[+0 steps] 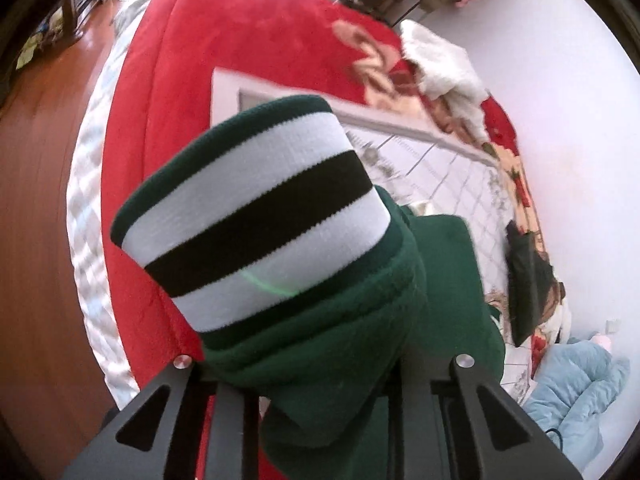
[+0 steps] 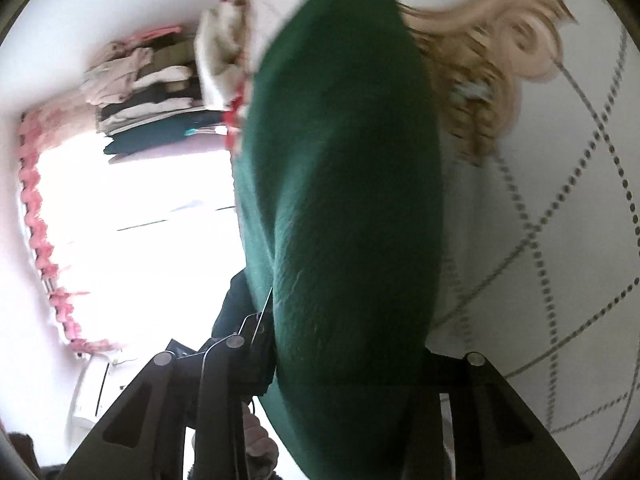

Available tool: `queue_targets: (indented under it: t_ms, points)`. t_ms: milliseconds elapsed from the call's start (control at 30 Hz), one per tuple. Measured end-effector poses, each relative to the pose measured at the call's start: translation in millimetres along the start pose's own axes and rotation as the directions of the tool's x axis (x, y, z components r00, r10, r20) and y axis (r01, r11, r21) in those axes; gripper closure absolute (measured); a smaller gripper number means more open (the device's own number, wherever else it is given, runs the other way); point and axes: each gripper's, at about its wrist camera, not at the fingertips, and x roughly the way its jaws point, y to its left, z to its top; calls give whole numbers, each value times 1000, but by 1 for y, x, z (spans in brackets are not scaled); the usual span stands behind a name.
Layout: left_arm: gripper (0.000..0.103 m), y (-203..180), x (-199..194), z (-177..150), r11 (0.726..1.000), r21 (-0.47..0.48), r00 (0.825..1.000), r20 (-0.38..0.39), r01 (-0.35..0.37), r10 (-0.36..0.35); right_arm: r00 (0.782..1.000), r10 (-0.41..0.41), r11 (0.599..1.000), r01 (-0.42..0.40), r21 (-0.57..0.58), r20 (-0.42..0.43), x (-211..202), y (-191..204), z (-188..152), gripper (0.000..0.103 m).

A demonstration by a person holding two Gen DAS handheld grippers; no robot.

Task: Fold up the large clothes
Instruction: 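Lift the folded jacket with both grippers and carry it over the sheet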

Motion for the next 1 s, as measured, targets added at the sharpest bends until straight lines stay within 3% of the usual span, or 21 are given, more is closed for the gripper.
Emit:
queue_targets:
  t_ms: [267,400,500,600,667,733,833,933,1000]
  points:
    - [90,-51,-50,22,996,78,998,43,49,-52,998,58,989,-53,-140,32,-48,87,1,70]
    - [89,-70,-40,28,993,92,997,5,74,-75,997,62,988,-54,-144,54,-66,108,13,70]
    - [79,-65,2,20,994,88,995,-82,60,-53,998,27,996,-22,-88,57,-73,87,25,69]
    - [74,-51,54,3,998,51,983,-182,34,-25,999,-14,1000,14,9,42,-79,38,33,68]
    - [61,-41,83,-10,999,40,973,-231,24,-14,999,-37,998,36,56,18,-79,0,37,65]
    - [42,-34,97,-20,999,22,969,-244,35,-28,1000,-26,997,27,79,-17,-77,-29,36,56]
    - [28,-22,107,-31,999,7,968,-245,52,-49,998,-38,996,42,83,-49,-75,-51,31,42]
    - [19,-11,112,-35,994,-5,964,-243,109,-107,997,-45,996,49,70,-63,-76,-64,29,34]
    - [19,-11,114,-33,992,3,963,-241,127,-122,997,-48,997,51,53,-60,-71,-63,35,32]
